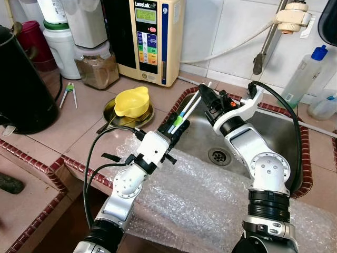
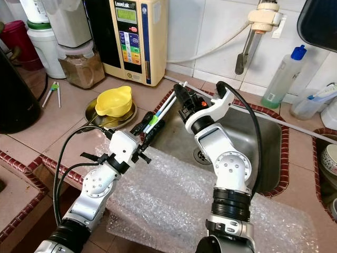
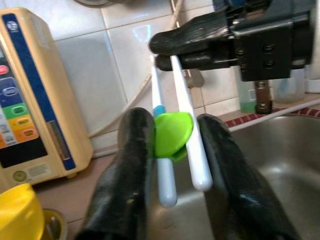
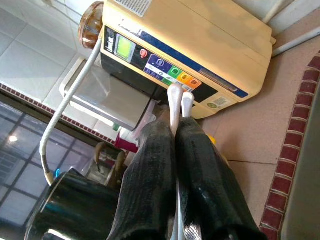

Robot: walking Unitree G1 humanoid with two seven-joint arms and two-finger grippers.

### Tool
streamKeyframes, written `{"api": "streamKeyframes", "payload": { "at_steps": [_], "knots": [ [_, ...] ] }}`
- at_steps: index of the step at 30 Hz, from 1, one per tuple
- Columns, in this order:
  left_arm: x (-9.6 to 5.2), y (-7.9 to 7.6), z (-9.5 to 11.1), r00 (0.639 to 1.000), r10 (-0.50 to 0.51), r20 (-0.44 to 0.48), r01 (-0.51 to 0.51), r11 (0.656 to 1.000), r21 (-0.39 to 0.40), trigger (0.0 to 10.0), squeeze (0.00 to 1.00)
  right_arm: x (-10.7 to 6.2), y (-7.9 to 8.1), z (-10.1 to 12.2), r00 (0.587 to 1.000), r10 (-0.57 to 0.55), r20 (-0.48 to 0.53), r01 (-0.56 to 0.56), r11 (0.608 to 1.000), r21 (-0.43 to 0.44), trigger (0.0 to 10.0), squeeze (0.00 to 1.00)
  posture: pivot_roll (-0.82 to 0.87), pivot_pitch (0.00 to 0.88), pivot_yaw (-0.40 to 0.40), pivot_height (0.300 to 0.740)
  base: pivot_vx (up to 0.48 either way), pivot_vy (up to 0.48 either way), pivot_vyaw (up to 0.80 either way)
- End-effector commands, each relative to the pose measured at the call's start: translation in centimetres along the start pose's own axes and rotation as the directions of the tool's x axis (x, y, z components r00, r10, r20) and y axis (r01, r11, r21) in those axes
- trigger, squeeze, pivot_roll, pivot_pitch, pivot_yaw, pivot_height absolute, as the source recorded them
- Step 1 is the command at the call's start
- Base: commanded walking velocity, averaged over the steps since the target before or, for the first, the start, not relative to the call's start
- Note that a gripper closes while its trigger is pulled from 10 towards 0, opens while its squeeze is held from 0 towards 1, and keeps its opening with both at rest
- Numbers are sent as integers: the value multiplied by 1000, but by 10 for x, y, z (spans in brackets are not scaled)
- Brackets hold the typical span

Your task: Kitchen organization

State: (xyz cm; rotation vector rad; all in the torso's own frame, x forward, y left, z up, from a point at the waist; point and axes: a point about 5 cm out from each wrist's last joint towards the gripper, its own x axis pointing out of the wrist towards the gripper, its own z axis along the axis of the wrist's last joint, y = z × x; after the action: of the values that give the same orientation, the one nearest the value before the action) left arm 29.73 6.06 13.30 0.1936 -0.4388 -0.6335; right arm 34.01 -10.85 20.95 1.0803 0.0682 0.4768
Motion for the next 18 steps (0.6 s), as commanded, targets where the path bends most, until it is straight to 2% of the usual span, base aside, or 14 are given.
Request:
{"api": "streamKeyframes", "payload": {
  "at_steps": [1, 5, 7, 8, 9, 10, 12, 15, 16, 18],
  "knots": [
    [3, -2, 0, 1000, -20, -3, 20, 1000, -4, 10000, 1000, 1, 1, -7, 999, 3, -37, -3, 1000, -3, 0, 0, -67, 36, -17, 740, 0, 0, 0],
    [3, -2, -4, 999, -36, -32, 35, 999, -35, 10000, 1000, 0, -3, 1, 1000, -25, 19, 26, 999, -20, 0, 0, -65, 37, -16, 740, 0, 0, 0],
    [5, 3, -1, 1000, -20, -24, 19, 999, -40, 10000, 1000, 0, -5, 8, 996, -54, 67, 57, 998, -40, 0, 0, -65, 37, -16, 740, 0, 0, 0],
    [8, 6, 2, 1000, -8, -20, 7, 999, -43, 10000, 1000, 0, -7, 17, 989, -78, 128, 88, 993, -76, 0, 0, -62, 36, -17, 740, 0, 0, 0],
    [8, 6, 2, 1000, -8, -20, 7, 999, -43, 10000, 1000, 0, -7, 17, 989, -78, 128, 88, 993, -76, 0, 0, -62, 36, -17, 740, 0, 0, 0],
    [10, 8, 3, 1000, -11, -27, 9, 998, -56, 10000, 1000, -1, -7, 26, 979, -92, 180, 116, 985, -129, 0, 0, -61, 36, -19, 740, 0, 0, 0],
    [11, 6, 1, 999, -26, -45, 22, 996, -90, 10000, 1000, -1, -8, 34, 970, -103, 219, 153, 962, -225, 0, 0, -62, 37, -21, 740, 0, 0, 0],
    [11, 5, -1, 998, -34, -58, 27, 993, -114, 10000, 1000, -2, -9, 41, 963, -105, 248, 168, 954, -249, 0, 0, -61, 37, -22, 740, 0, 0, 0],
    [9, 4, -3, 996, -51, -72, 42, 993, -113, 10000, 1000, -2, -11, 47, 955, -118, 271, 202, 929, -309, 0, 0, -61, 37, -22, 740, 0, 0, 0],
    [8, 1, -6, 993, -75, -95, 62, 989, -137, 10000, 1000, -4, -12, 52, 949, -120, 293, 227, 904, -363, 0, 0, -60, 38, -21, 740, 0, 0, 0]
  ]
}}
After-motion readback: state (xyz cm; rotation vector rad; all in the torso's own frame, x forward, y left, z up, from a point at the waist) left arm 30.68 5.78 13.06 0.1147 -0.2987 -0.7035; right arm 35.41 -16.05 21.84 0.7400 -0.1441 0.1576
